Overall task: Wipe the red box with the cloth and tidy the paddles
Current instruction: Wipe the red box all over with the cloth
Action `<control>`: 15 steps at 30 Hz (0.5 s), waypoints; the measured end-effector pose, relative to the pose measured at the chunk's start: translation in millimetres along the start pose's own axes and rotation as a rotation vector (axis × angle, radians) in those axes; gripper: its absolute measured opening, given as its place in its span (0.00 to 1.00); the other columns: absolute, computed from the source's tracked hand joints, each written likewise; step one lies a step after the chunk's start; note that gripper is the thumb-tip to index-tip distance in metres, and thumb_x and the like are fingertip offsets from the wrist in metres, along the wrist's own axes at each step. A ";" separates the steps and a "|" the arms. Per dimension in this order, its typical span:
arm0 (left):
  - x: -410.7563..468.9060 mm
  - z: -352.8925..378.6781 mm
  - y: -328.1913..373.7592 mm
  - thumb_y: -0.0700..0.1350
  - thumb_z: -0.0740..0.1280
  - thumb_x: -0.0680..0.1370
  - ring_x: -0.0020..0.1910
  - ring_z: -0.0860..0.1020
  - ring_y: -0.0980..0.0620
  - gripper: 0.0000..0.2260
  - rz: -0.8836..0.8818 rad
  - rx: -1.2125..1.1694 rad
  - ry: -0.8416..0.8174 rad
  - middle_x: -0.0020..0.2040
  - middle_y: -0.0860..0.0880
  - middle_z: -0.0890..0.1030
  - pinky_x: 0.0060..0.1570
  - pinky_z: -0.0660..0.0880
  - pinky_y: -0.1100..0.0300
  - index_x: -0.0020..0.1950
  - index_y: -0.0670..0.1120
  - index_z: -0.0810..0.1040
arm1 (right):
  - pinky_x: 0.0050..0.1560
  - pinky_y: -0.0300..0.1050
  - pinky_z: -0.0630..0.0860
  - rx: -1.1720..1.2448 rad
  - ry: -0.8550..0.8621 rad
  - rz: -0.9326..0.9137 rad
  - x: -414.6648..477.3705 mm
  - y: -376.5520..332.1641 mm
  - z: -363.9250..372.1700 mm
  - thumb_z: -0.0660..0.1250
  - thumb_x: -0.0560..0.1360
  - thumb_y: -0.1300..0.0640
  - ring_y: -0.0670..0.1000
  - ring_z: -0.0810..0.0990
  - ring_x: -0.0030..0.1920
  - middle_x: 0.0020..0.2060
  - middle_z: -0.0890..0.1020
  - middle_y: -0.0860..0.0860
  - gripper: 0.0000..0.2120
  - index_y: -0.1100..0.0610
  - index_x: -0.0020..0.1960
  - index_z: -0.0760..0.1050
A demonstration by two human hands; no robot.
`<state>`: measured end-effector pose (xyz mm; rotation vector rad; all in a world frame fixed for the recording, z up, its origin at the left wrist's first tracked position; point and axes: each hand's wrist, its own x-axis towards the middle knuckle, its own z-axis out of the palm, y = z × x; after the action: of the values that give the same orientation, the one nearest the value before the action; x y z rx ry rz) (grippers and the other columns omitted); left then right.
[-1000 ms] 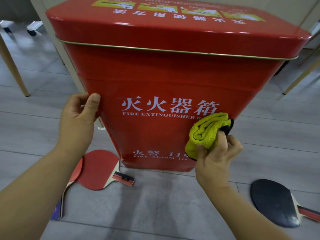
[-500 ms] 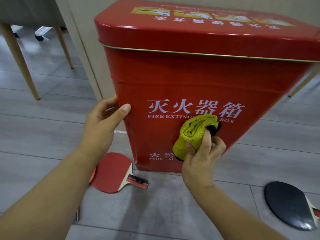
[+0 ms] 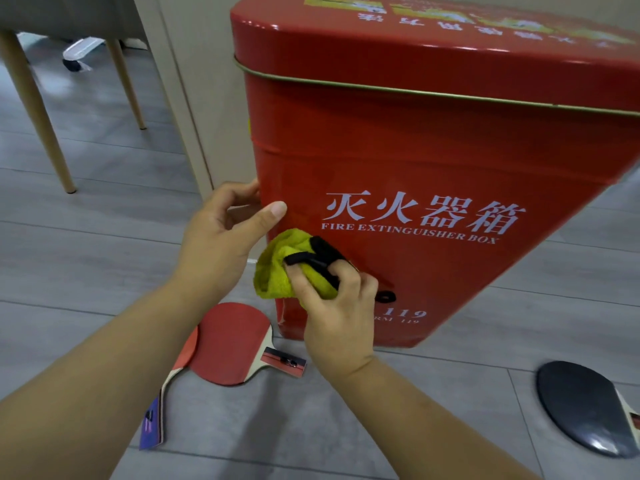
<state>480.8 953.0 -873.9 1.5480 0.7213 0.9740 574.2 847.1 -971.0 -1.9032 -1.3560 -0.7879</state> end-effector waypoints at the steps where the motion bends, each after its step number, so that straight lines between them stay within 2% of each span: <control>1: -0.3 0.3 -1.3 0.54 0.69 0.66 0.45 0.80 0.65 0.15 0.004 0.008 0.006 0.46 0.57 0.80 0.43 0.75 0.70 0.51 0.54 0.75 | 0.41 0.50 0.73 -0.030 -0.019 -0.045 -1.7 2.0 0.9 0.51 0.77 0.63 0.56 0.65 0.43 0.53 0.66 0.54 0.21 0.42 0.60 0.70; 4: -3.6 1.1 -7.3 0.57 0.71 0.68 0.49 0.79 0.62 0.15 0.011 0.042 0.050 0.51 0.57 0.79 0.46 0.76 0.66 0.53 0.59 0.74 | 0.40 0.53 0.72 -0.157 -0.099 -0.176 -12.0 8.6 1.2 0.58 0.72 0.60 0.56 0.65 0.42 0.54 0.67 0.53 0.21 0.39 0.58 0.73; 7: -9.1 4.9 -11.5 0.58 0.68 0.68 0.54 0.79 0.58 0.16 0.021 0.063 0.071 0.54 0.58 0.78 0.51 0.76 0.63 0.55 0.61 0.73 | 0.45 0.55 0.67 -0.238 -0.134 -0.216 -19.3 21.3 -1.0 0.54 0.69 0.56 0.56 0.65 0.44 0.54 0.67 0.51 0.22 0.37 0.53 0.78; 9: -12.3 7.4 -15.2 0.57 0.69 0.68 0.55 0.79 0.56 0.19 0.021 0.061 0.063 0.55 0.57 0.79 0.52 0.76 0.60 0.58 0.60 0.72 | 0.47 0.55 0.65 -0.271 -0.131 -0.212 -22.5 30.8 -3.9 0.53 0.70 0.60 0.56 0.65 0.46 0.54 0.67 0.51 0.25 0.36 0.54 0.78; 12: -19.2 10.8 -24.8 0.58 0.69 0.67 0.57 0.78 0.56 0.21 -0.018 0.084 0.068 0.58 0.56 0.78 0.53 0.77 0.57 0.59 0.60 0.71 | 0.48 0.56 0.66 -0.310 -0.098 -0.173 -27.4 46.1 -10.3 0.48 0.72 0.65 0.57 0.66 0.47 0.54 0.67 0.50 0.30 0.34 0.55 0.76; 15: -27.4 16.8 -34.2 0.55 0.70 0.68 0.58 0.77 0.56 0.20 -0.057 0.066 0.099 0.58 0.54 0.77 0.54 0.76 0.59 0.59 0.58 0.71 | 0.49 0.57 0.66 -0.345 -0.034 -0.128 -28.1 68.3 -20.2 0.51 0.76 0.62 0.57 0.66 0.48 0.54 0.66 0.49 0.25 0.33 0.58 0.72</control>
<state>484.6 928.4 -913.7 1.5355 0.8705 0.9983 629.6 798.8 -992.6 -2.1122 -1.4480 -1.1174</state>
